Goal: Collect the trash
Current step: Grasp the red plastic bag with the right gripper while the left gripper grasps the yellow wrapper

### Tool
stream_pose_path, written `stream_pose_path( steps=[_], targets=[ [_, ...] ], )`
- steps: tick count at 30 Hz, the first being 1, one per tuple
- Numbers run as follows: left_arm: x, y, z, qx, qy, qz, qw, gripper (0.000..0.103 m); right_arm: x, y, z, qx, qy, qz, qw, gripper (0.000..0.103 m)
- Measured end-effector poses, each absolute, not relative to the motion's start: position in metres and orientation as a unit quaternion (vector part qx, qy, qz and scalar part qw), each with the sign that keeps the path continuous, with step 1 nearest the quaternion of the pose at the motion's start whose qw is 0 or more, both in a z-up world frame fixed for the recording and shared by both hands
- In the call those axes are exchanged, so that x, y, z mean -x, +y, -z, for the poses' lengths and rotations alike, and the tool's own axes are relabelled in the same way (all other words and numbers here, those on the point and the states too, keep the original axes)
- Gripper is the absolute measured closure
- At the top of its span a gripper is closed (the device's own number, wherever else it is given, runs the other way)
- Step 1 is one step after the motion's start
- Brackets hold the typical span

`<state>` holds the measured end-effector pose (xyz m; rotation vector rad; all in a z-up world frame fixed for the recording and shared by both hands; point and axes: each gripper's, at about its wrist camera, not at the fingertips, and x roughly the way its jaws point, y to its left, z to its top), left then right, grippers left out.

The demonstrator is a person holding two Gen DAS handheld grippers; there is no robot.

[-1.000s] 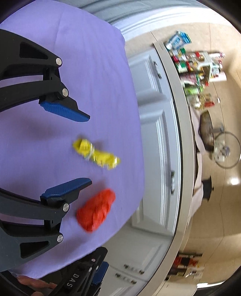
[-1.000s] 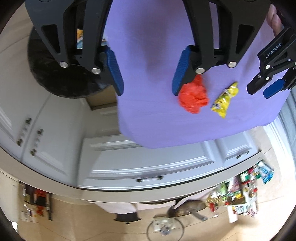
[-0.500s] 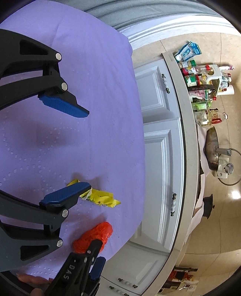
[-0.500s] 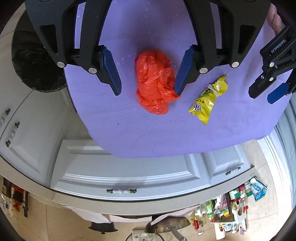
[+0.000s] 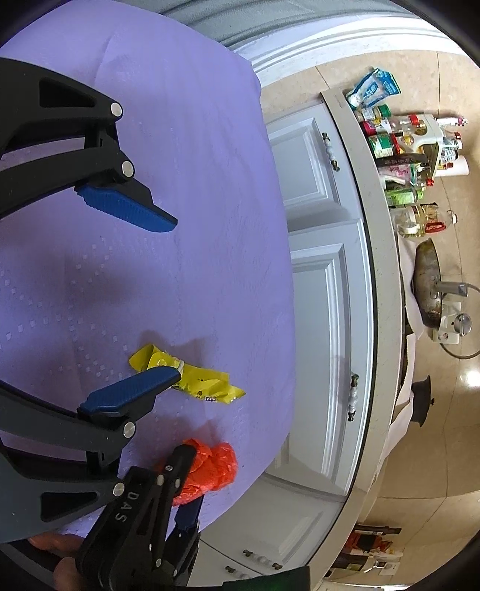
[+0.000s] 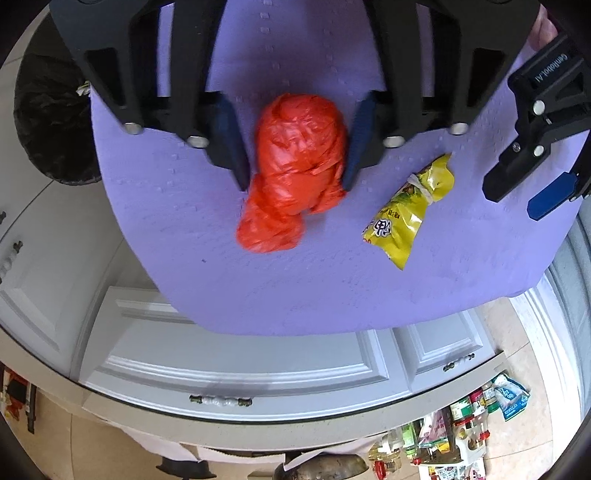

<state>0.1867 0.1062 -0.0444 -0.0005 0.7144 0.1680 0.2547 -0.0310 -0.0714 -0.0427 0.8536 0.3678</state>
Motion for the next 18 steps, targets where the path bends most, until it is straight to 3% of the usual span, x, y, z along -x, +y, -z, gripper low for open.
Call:
stream_pose_path(
  steps=[18],
  targets=[
    [-0.215,0.085,0.066,-0.011,0.395,-0.043,0.918,0.030,-0.260,-0.059,0.068,0.009,0.398,-0.144,0.906,0.066]
  ],
)
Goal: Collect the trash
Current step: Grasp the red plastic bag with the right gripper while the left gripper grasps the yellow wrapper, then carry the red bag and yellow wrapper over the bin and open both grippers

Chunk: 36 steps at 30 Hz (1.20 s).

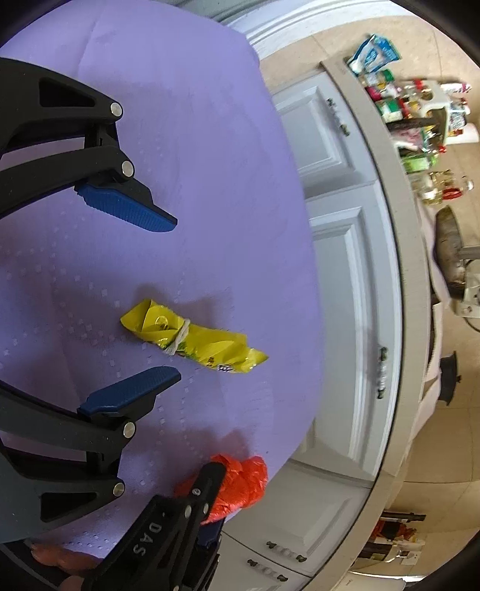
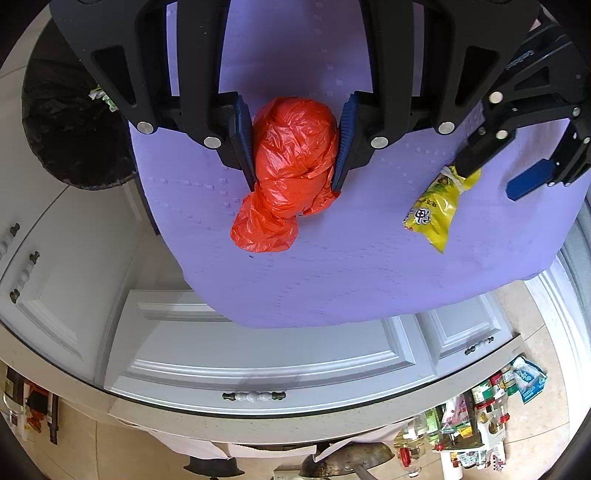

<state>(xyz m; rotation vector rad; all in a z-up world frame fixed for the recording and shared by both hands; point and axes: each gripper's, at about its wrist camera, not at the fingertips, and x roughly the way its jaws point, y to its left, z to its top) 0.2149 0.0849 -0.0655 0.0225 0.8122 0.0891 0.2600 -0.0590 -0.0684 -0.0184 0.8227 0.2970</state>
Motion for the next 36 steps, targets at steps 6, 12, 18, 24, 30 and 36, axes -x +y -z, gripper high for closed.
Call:
stream_pose_path(
  steps=[6,12,18,24,30,36],
  targets=[
    [-0.221,0.082,0.075,-0.009,0.418,-0.030,0.908,0.042,-0.260,-0.060,0.069,0.009,0.400,-0.146,0.905,0.066],
    [-0.223,0.081,0.078,-0.003,0.430,-0.017,0.902,0.061,-0.260,-0.061,0.069,0.008,0.400,-0.147,0.905,0.066],
    [-0.224,0.080,0.078,-0.011,0.430,-0.015,0.903,0.070,-0.260,-0.061,0.069,0.008,0.400,-0.147,0.905,0.066],
    [-0.224,0.079,0.077,-0.013,0.427,-0.012,0.904,0.076,-0.256,-0.060,0.069,0.008,0.396,-0.144,0.907,0.066],
    [-0.220,0.081,0.072,-0.009,0.417,-0.017,0.909,0.076,-0.249,-0.063,0.067,0.007,0.390,-0.142,0.910,0.066],
    [-0.208,0.080,0.064,-0.010,0.401,-0.024,0.916,0.076,-0.236,-0.069,0.063,0.005,0.379,-0.141,0.915,0.067]
  ],
)
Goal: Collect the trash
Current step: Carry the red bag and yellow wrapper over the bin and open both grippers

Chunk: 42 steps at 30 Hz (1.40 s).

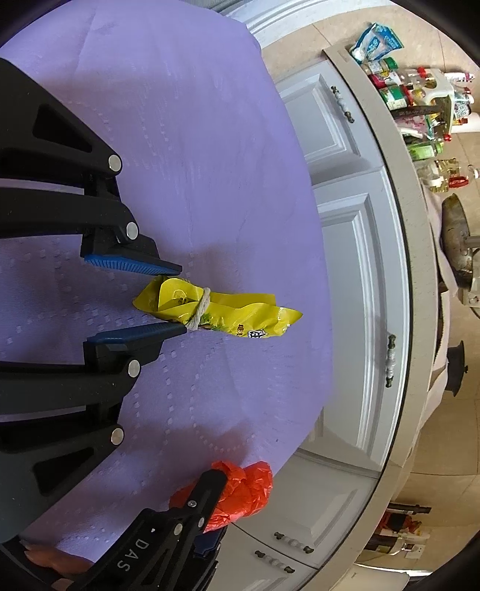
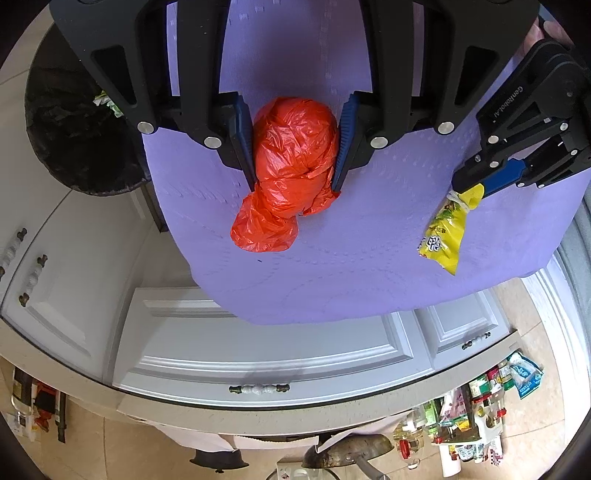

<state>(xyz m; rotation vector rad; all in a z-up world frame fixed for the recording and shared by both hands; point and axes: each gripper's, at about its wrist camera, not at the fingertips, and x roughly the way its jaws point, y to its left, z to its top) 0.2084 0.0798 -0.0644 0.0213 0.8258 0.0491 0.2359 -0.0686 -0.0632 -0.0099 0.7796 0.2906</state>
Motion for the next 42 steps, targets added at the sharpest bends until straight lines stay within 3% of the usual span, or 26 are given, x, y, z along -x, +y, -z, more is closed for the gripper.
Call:
stream_pose_path(
  steps=[22,42],
  targets=[
    [-0.142,0.054,0.015,-0.005,0.330,-0.014,0.944,0.076,-0.164,-0.124,0.026,-0.008,0.327,-0.093,0.940,0.067],
    [-0.128,-0.073,0.012,-0.054,0.306,0.101,0.945,0.076,-0.131,-0.253,0.032,-0.048,0.319,0.033,0.946,0.067]
  ],
)
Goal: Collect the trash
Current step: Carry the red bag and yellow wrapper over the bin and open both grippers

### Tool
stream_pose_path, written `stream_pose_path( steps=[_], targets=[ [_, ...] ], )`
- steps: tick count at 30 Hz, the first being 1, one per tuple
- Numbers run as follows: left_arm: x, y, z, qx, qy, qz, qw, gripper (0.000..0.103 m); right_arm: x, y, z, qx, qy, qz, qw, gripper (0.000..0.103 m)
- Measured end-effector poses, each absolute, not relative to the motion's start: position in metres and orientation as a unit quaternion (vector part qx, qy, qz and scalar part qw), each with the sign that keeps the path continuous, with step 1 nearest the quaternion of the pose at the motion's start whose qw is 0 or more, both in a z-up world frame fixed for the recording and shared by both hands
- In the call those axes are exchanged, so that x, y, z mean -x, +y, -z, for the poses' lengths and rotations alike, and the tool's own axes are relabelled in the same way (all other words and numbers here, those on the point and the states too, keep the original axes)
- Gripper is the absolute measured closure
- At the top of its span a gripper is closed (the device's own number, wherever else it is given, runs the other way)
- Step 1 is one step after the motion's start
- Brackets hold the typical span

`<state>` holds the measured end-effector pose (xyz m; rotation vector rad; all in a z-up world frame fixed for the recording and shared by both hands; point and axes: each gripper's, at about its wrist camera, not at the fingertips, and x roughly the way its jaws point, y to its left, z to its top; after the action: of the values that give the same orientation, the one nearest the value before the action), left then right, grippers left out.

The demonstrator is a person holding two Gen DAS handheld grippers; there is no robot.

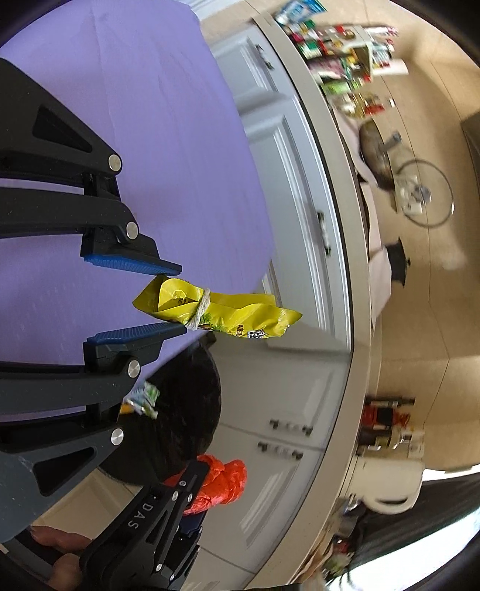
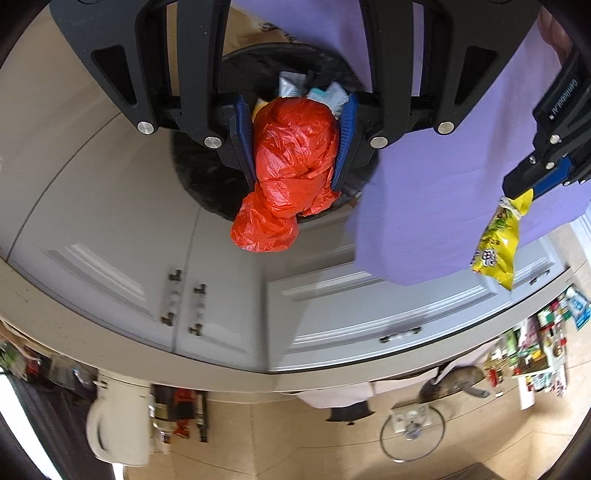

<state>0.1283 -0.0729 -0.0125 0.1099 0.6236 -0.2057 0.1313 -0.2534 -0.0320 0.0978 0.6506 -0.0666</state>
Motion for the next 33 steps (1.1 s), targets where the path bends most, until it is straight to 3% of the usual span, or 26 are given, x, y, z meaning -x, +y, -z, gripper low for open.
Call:
stream_pose_path(
  steps=[21,22,25,33],
  targets=[
    [-0.166,-0.147,0.039,-0.082,0.323,0.126,0.934,0.075,-0.160,-0.299,0.060,-0.066,0.327,0.061,0.941,0.064],
    [-0.168,-0.149,0.041,-0.084,0.324,0.124,0.934,0.073,-0.161,-0.300,0.061,-0.068,0.328,0.062,0.940,0.060],
    [-0.171,-0.149,0.042,-0.078,0.329,0.122,0.933,0.055,-0.160,-0.301,0.061,-0.070,0.327,0.066,0.940,0.059],
    [-0.166,-0.145,0.038,-0.073,0.323,0.119,0.936,0.044,-0.150,-0.303,0.055,-0.074,0.322,0.071,0.941,0.059]
  ],
)
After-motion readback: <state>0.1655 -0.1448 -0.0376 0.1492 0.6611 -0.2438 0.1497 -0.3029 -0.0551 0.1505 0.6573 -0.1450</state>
